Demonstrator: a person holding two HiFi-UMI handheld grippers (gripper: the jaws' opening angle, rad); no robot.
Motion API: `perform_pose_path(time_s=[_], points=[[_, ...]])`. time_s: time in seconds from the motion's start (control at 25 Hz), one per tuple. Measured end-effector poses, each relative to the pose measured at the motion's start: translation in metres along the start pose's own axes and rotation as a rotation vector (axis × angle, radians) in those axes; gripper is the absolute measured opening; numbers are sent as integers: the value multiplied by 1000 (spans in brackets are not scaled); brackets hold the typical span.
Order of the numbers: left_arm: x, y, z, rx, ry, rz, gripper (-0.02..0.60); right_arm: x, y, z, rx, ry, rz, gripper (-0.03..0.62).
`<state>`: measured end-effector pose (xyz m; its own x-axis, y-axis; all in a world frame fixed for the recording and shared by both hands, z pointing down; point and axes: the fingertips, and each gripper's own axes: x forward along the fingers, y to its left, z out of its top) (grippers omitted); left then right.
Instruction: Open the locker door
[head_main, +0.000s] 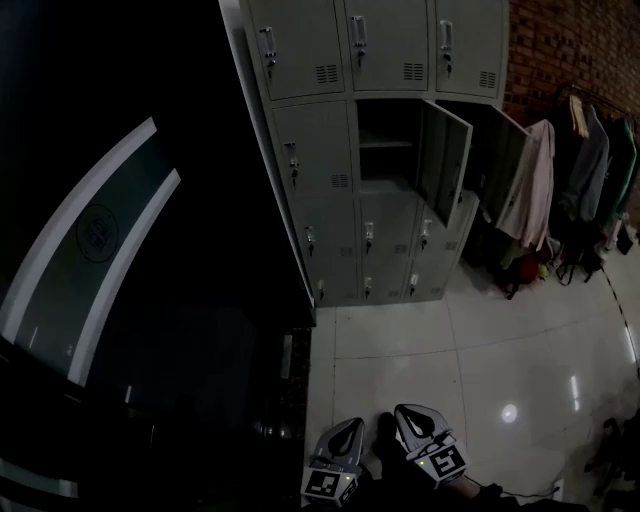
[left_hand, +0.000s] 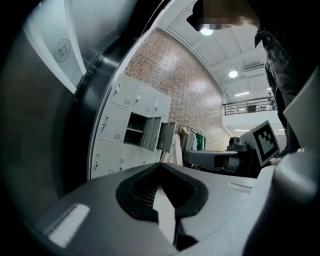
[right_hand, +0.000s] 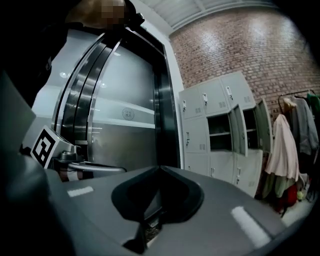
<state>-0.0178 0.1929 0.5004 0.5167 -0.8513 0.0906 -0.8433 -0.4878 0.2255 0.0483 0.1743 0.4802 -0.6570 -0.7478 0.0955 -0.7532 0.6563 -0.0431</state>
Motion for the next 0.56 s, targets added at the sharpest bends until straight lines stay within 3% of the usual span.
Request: perform_pose_path(time_s=[0.2,0.56], points=[[-40,-34,-17,-15,5,-37,17,-48,46,-48,127,83,-29,0],[-71,-49,-5,-1,-16,-27,17,-70,36,-18,14,11,-78,0]])
